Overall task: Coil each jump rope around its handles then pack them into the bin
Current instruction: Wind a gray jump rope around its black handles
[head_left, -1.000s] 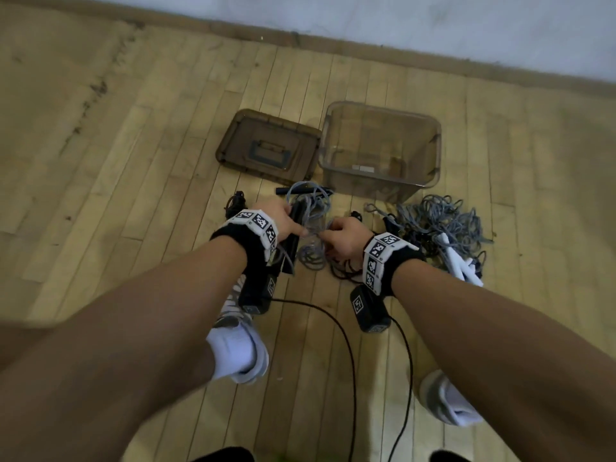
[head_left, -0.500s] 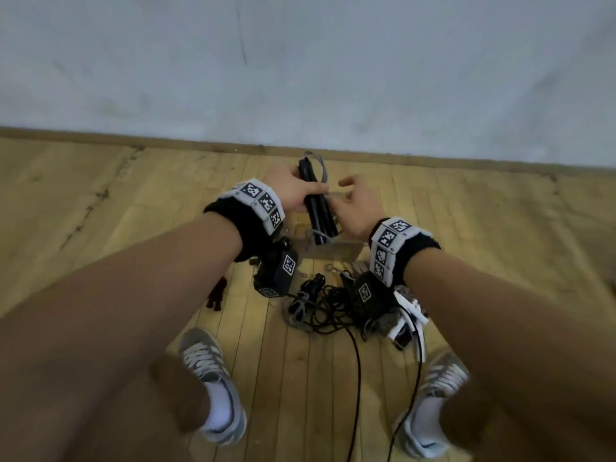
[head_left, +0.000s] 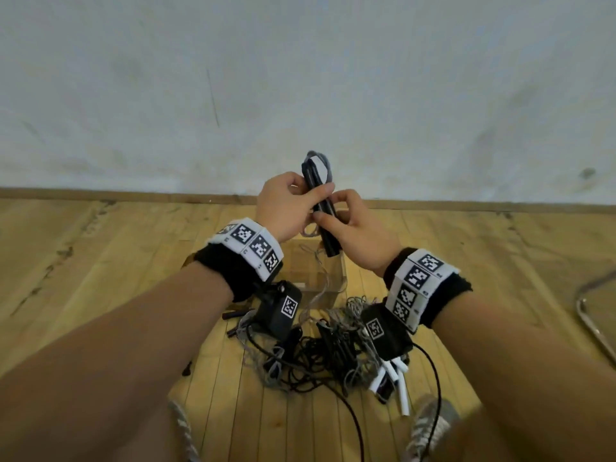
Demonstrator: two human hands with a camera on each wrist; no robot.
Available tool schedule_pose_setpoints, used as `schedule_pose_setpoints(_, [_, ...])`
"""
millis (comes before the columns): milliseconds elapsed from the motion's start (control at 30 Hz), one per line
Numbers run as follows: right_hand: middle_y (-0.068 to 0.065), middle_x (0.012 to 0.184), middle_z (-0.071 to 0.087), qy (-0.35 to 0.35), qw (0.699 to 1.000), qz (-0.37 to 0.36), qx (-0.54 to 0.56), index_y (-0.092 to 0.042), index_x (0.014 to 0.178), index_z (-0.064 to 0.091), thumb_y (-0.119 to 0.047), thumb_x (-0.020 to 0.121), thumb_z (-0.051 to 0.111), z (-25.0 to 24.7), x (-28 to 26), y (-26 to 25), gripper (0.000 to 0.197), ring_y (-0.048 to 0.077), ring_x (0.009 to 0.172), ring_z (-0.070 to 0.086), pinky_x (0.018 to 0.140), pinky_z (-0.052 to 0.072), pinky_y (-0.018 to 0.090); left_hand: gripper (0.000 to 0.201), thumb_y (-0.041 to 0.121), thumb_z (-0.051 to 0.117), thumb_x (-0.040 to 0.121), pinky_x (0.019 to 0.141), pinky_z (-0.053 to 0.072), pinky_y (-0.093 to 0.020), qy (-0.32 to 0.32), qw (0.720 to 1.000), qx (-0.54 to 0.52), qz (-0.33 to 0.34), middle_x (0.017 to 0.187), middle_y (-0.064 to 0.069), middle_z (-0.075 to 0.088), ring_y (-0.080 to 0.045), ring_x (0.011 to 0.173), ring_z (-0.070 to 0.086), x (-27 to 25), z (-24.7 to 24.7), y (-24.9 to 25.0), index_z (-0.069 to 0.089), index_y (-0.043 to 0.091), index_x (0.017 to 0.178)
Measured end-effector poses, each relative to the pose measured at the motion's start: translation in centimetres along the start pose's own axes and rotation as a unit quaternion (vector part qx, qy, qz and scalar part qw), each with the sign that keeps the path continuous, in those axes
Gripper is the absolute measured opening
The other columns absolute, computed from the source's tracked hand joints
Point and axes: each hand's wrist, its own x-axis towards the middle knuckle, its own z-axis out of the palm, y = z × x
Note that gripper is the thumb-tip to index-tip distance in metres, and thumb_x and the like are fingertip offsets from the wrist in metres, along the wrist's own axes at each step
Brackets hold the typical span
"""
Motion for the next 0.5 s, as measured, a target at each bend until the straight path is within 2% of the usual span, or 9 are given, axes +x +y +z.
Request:
schedule_pose_setpoints(67, [0.008,0.087,0.065,-0.007,0.999,0.011,0.045,-0.008,0.13,0.041,-0.023,0.104,0.055,-0.3,0.2,0.0,0.033,0.011,0.059,0.064,0.058,0.059,0.03,0.04,0.045,0.081,0.082,0.078,0.063,-0.044,-0.023,0.998,-0.048,-0.019,0.088,-0.009,0.078,-0.026,0.085,0.077,0.3,0.3,0.1,0.071,0.007,0.09])
schedule_pose_setpoints(100, [0.005,0.083,0.062,-0.012,0.998,0.017,0.067,-0.007,0.131,0.041,-0.022,0.105,0.054,-0.6,0.4,0.0,0.033,0.01,0.056,0.061,0.055,0.056,0.028,0.035,0.041,0.076,0.089,0.075,0.063,-0.038,-0.027,0.997,-0.068,-0.03,0.088,-0.008,0.078,-0.024,0.084,0.077,0.3,0.3,0.4,0.072,0.007,0.09])
schedule_pose_setpoints(167, [0.001,0.077,0.059,-0.03,0.993,0.022,0.111,-0.007,0.131,0.043,-0.021,0.105,0.053,-1.1,0.8,0.2,0.031,0.012,0.056,0.056,0.054,0.052,0.029,0.035,0.044,0.065,0.097,0.068,0.059,-0.03,0.005,0.999,-0.033,-0.029,0.087,-0.002,0.078,-0.015,0.077,0.073,0.8,0.0,0.4,0.073,0.011,0.09])
schedule_pose_setpoints(233, [0.001,0.075,0.056,-0.048,0.989,0.017,0.14,-0.009,0.13,0.043,-0.021,0.106,0.051,-1.4,1.0,0.3,0.028,0.013,0.057,0.052,0.053,0.049,0.029,0.036,0.05,0.06,0.098,0.078,0.056,-0.037,0.042,0.999,0.0,-0.007,0.093,-0.002,0.075,-0.017,0.083,0.069,1.6,-0.5,-0.1,0.067,0.015,0.094])
schedule_pose_setpoints(267, [0.002,0.075,0.055,-0.051,0.987,0.013,0.15,-0.009,0.13,0.044,-0.021,0.106,0.051,-1.5,1.1,0.3,0.027,0.013,0.057,0.05,0.052,0.046,0.027,0.035,0.05,0.057,0.099,0.084,0.055,-0.04,0.035,0.999,0.0,-0.006,0.101,-0.004,0.073,-0.02,0.091,0.068,1.9,-0.6,-0.2,0.063,0.016,0.097])
schedule_pose_setpoints(333, [0.002,0.075,0.054,-0.057,0.984,0.005,0.171,-0.009,0.129,0.044,-0.021,0.106,0.051,-1.6,1.2,0.2,0.026,0.013,0.057,0.047,0.048,0.041,0.024,0.031,0.041,0.048,0.106,0.087,0.052,-0.034,-0.021,0.997,-0.076,-0.006,0.11,-0.005,0.069,-0.017,0.099,0.067,1.9,-0.4,-0.1,0.062,0.014,0.104])
schedule_pose_setpoints(400, [0.003,0.074,0.053,-0.06,0.981,-0.001,0.184,-0.008,0.128,0.045,-0.02,0.106,0.051,-1.6,1.5,0.2,0.026,0.014,0.056,0.046,0.045,0.038,0.023,0.038,0.029,0.038,0.11,0.086,0.052,-0.026,-0.075,0.982,-0.173,-0.009,0.108,-0.009,0.07,-0.016,0.095,0.068,1.5,-0.2,0.3,0.065,0.002,0.114])
schedule_pose_setpoints(433, [0.003,0.074,0.054,-0.059,0.981,-0.003,0.183,-0.007,0.129,0.044,-0.02,0.106,0.051,-1.6,1.5,0.1,0.027,0.014,0.056,0.046,0.045,0.038,0.023,0.043,0.028,0.035,0.111,0.088,0.052,-0.026,-0.086,0.98,-0.18,-0.007,0.107,-0.012,0.072,-0.018,0.095,0.07,1.5,-0.2,0.4,0.066,-0.001,0.119])
schedule_pose_setpoints(500, [0.001,0.073,0.055,-0.051,0.984,-0.006,0.169,-0.006,0.133,0.041,-0.021,0.106,0.051,-1.7,1.7,0.1,0.033,0.013,0.056,0.047,0.046,0.039,0.023,0.048,0.03,0.032,0.111,0.093,0.049,-0.031,-0.084,0.988,-0.127,0.013,0.106,-0.016,0.076,-0.024,0.099,0.071,1.9,-0.1,0.1,0.069,0.002,0.119])
